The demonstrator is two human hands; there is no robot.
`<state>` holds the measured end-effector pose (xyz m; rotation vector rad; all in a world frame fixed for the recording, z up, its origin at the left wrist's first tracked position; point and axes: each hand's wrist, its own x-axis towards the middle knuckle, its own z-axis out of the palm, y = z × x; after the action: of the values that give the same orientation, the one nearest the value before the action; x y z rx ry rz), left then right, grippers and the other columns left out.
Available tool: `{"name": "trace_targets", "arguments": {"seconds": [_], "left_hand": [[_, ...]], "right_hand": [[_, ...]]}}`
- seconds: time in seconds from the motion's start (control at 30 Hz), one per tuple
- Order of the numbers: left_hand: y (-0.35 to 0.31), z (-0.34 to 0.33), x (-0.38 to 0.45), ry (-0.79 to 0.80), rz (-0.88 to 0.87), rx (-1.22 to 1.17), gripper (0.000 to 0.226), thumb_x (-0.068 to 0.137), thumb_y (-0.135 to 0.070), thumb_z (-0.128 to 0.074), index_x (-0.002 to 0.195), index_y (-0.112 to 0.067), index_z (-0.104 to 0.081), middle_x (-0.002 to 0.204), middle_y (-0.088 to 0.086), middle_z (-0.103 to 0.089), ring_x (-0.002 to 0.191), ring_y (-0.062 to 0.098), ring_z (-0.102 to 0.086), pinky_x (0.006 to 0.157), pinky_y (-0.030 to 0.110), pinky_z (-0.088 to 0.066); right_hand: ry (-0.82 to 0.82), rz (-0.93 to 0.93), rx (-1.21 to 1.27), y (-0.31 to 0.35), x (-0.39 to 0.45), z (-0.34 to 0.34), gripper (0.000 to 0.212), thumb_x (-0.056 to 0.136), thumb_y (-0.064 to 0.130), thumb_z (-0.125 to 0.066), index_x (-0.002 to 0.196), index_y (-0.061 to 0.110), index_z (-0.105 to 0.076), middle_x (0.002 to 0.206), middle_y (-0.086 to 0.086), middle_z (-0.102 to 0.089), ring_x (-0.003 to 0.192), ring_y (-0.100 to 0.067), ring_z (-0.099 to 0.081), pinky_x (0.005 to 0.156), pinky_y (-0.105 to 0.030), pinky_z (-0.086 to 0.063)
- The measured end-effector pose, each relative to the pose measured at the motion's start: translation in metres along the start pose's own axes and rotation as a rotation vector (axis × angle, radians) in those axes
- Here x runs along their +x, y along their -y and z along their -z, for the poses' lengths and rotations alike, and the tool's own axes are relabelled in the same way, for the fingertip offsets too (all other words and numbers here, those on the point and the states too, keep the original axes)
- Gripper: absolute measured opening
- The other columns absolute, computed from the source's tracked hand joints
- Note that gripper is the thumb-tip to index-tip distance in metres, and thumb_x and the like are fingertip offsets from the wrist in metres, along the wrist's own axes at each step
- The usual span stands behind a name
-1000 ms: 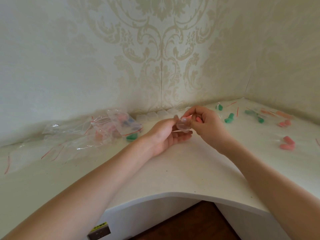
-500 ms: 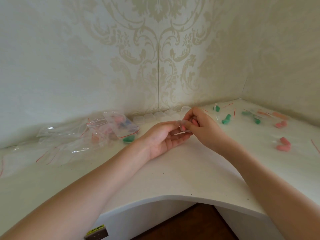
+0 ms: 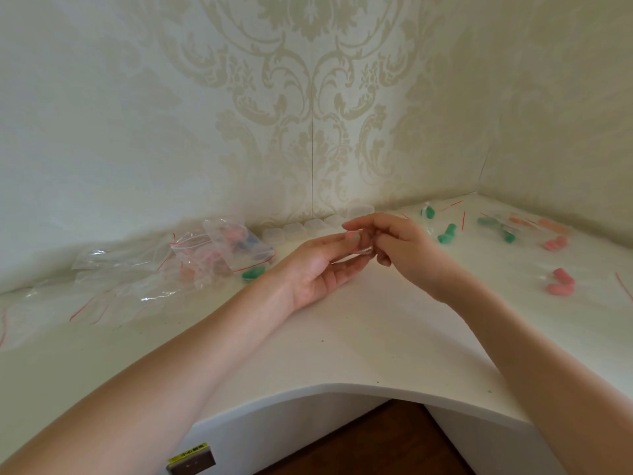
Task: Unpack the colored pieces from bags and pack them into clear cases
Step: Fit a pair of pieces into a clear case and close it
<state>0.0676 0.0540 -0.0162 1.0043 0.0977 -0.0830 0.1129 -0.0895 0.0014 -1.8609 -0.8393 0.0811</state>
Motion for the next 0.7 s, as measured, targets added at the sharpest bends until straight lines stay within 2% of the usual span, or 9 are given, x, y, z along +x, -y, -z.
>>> {"name": "trace_targets", "arguments": {"seconds": [0.1,0.17,0.27,0.33,0.43,0.57,0.7], "left_hand": [[-0.002,0.001,0.003,-0.057,-0.006,-0.077,0.013,0.091,-0.001,-0.053,0.095,0.002,-0.065,0.091,0.012,-0.071,0.082,0.019,-0.07,0.078,0.025,-0.057],[-0.003,0.0,0.003,-0.119,0.003,-0.154,0.01,0.087,0.006,-0.053,0.09,0.006,-0.063,0.08,0.015,-0.071,0.076,0.023,-0.07,0.074,0.027,-0.057],[-0.005,-0.001,0.002,-0.131,0.009,-0.133,0.012,0.08,0.01,-0.058,0.091,0.007,-0.063,0.078,0.016,-0.069,0.076,0.023,-0.069,0.068,0.026,-0.059],[-0.004,-0.002,0.002,-0.127,0.005,-0.09,0.02,0.082,0.009,-0.059,0.101,0.008,-0.062,0.084,0.016,-0.069,0.072,0.02,-0.07,0.064,0.023,-0.058],[-0.002,-0.002,0.002,-0.102,-0.015,-0.043,0.03,0.084,0.006,-0.059,0.114,0.01,-0.059,0.098,0.017,-0.066,0.082,0.02,-0.067,0.066,0.022,-0.058],[0.0,-0.003,0.001,-0.047,-0.027,0.044,0.015,0.088,0.002,-0.058,0.101,0.006,-0.065,0.094,0.014,-0.067,0.087,0.018,-0.065,0.069,0.021,-0.057],[-0.001,-0.001,0.001,-0.043,-0.019,0.016,0.011,0.09,0.0,-0.055,0.095,0.004,-0.065,0.087,0.012,-0.07,0.081,0.017,-0.069,0.076,0.024,-0.058]], "right_hand": [[-0.018,0.039,0.01,-0.003,0.0,0.002,0.036,0.091,-0.006,-0.049,0.118,0.018,-0.057,0.089,0.0,-0.065,0.068,-0.004,-0.059,0.067,-0.018,-0.05],[-0.111,0.051,0.082,-0.005,0.0,0.005,0.031,0.088,-0.004,-0.057,0.106,0.021,-0.054,0.101,-0.004,-0.062,0.075,-0.014,-0.067,0.075,-0.024,-0.055],[-0.23,0.027,0.156,-0.006,0.002,0.009,0.026,0.083,-0.002,-0.068,0.091,0.018,-0.053,0.095,-0.002,-0.058,0.073,-0.018,-0.071,0.077,-0.026,-0.057],[-0.234,0.013,0.141,-0.005,0.002,0.008,0.021,0.078,0.002,-0.074,0.085,0.014,-0.058,0.087,-0.002,-0.063,0.072,-0.019,-0.072,0.076,-0.027,-0.058],[-0.234,0.017,0.168,-0.004,0.001,0.006,0.022,0.074,0.003,-0.077,0.085,0.012,-0.061,0.08,-0.001,-0.072,0.07,-0.015,-0.07,0.067,-0.025,-0.056],[-0.249,0.058,0.072,-0.006,0.003,0.005,0.02,0.074,0.007,-0.078,0.079,0.012,-0.06,0.079,-0.006,-0.074,0.063,-0.007,-0.063,0.059,-0.016,-0.05],[-0.222,0.105,-0.091,-0.013,0.003,0.003,0.017,0.074,0.012,-0.079,0.075,0.02,-0.064,0.077,0.008,-0.069,0.059,0.002,-0.054,0.058,-0.009,-0.04]]}}
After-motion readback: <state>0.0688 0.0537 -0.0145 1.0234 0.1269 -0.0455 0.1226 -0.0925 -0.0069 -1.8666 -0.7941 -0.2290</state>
